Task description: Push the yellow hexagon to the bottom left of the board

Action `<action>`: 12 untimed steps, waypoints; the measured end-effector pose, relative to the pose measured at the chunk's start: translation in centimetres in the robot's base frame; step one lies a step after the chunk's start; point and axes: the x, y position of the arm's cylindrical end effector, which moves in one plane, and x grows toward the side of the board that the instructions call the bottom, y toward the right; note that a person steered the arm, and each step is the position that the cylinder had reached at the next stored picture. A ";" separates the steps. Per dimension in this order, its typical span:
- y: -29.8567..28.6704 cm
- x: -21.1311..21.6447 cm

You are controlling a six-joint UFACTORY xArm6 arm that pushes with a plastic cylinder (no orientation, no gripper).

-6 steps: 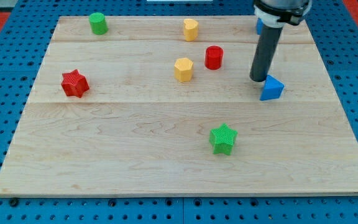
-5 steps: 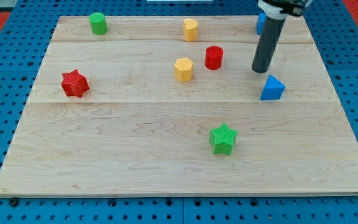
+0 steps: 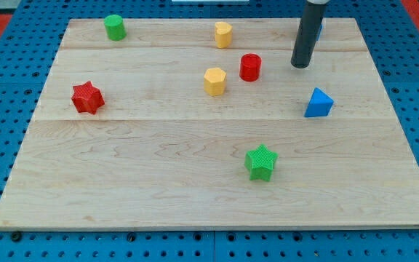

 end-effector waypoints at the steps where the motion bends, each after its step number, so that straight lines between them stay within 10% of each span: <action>1: -0.2 0.0; 8: -13.0 -1.4; 12: -17.3 4.7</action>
